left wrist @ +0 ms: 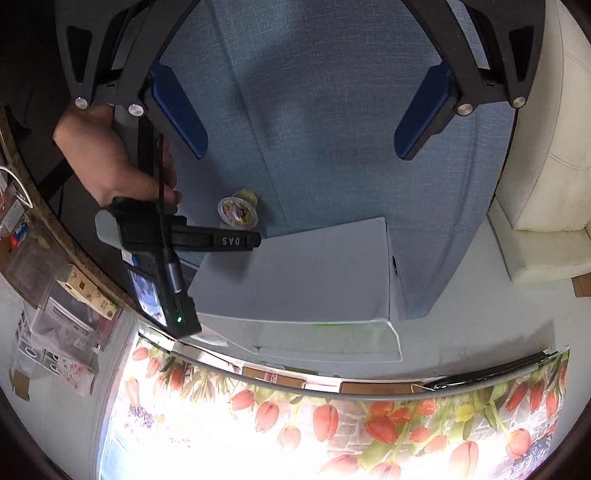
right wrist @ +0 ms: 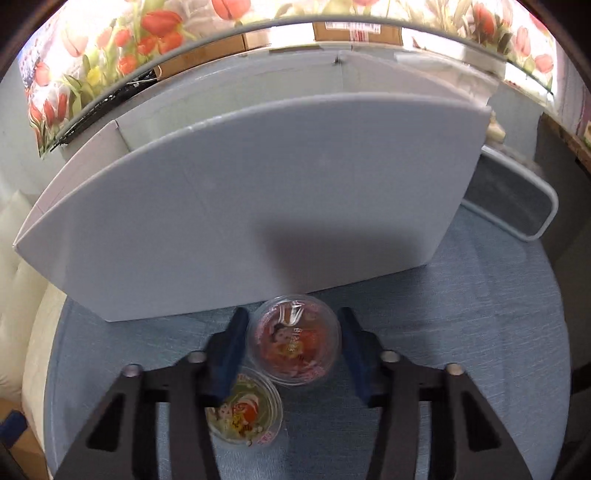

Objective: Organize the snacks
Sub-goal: 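Grasp the red jelly cup with the right gripper while the left grasps the last cup, then lower both jelly cups into the white box and open both grippers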

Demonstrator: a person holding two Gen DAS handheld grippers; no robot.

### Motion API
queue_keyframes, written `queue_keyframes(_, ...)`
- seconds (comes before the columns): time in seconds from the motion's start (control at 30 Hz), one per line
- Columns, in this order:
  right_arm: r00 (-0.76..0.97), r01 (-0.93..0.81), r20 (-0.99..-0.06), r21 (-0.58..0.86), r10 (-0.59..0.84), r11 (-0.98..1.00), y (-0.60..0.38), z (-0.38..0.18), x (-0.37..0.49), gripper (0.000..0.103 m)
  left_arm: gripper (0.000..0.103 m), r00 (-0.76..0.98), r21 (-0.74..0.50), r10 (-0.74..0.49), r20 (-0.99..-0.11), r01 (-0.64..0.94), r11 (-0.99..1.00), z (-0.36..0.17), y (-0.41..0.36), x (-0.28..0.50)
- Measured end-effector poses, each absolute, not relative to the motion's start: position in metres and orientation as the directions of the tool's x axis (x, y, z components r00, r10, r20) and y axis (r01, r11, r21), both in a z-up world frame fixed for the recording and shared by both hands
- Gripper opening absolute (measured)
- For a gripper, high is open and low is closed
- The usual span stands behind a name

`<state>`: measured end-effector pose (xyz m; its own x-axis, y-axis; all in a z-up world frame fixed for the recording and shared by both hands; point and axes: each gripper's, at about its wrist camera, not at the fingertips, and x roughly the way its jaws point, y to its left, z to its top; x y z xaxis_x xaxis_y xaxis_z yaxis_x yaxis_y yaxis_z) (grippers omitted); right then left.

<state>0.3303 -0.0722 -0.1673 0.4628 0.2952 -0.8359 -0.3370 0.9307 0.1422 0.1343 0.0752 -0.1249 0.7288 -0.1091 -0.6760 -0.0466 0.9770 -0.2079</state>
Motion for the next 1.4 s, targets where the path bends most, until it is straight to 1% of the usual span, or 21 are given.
queue_keyframes(0.2,0.489,-0.341,-0.803,0.185,0.342,0.922,-0.094,-0.157,0.325,0.051,0.103,0.711,-0.188,-0.121,-0.693,-0.016,0.982,-0.133,0.066,0.149)
queue_keyframes(0.4,0.528,-0.333,-0.766,0.209,0.365,0.920,-0.144,-0.136,0.308,0.051,0.103,0.687,-0.152,-0.124,-0.716,0.020,0.988,-0.144,0.042,0.180)
queue_keyframes(0.63,0.565,-0.321,-0.726,0.243,0.391,0.915,-0.199,-0.110,0.268,0.051,0.103,0.669,-0.086,-0.096,-0.737,0.047,0.995,-0.156,0.011,0.220)
queue_keyframes(0.87,0.583,-0.304,-0.703,0.276,0.408,0.912,-0.235,-0.104,0.225,0.051,0.103,0.635,-0.083,-0.071,-0.769,0.011,0.996,-0.171,0.001,0.257)
queue_keyframes(1.03,0.591,-0.291,-0.697,0.285,0.406,0.913,-0.248,-0.104,0.210,0.051,0.102,0.622,-0.099,-0.091,-0.778,0.022,0.995,-0.179,-0.002,0.271)
queue_keyframes(1.07,0.591,-0.288,-0.696,0.291,0.408,0.913,-0.250,-0.104,0.209,0.051,0.100,0.619,-0.104,-0.101,-0.779,0.031,0.994,-0.180,-0.002,0.272)
queue_keyframes(1.1,0.592,-0.286,-0.695,0.294,0.409,0.912,-0.251,-0.104,0.208,0.051,0.091,0.619,-0.102,-0.099,-0.779,0.031,0.994,-0.181,-0.003,0.274)
queue_keyframes(1.13,0.590,-0.287,-0.694,0.296,0.411,0.911,-0.251,-0.104,0.207,0.051,0.075,0.615,-0.091,-0.088,-0.783,0.026,0.995,-0.182,-0.003,0.275)
queue_keyframes(1.17,0.590,-0.288,-0.695,0.296,0.412,0.911,-0.251,-0.104,0.207,0.051,0.068,0.605,-0.089,-0.088,-0.791,0.028,0.996,-0.184,-0.003,0.276)
queue_keyframes(1.2,0.589,-0.289,-0.694,0.297,0.414,0.910,-0.251,-0.104,0.206,0.051,0.056,0.612,-0.076,-0.079,-0.787,0.031,0.997,-0.183,-0.003,0.275)
queue_keyframes(1.23,0.588,-0.291,-0.693,0.299,0.417,0.909,-0.250,-0.104,0.206,0.051,0.050,0.609,-0.087,-0.094,-0.788,0.040,0.995,-0.182,-0.003,0.275)
queue_keyframes(1.4,0.583,-0.307,-0.689,0.304,0.431,0.902,-0.245,-0.103,0.204,0.051,0.050,0.607,-0.108,-0.120,-0.786,0.057,0.993,-0.182,0.001,0.270)
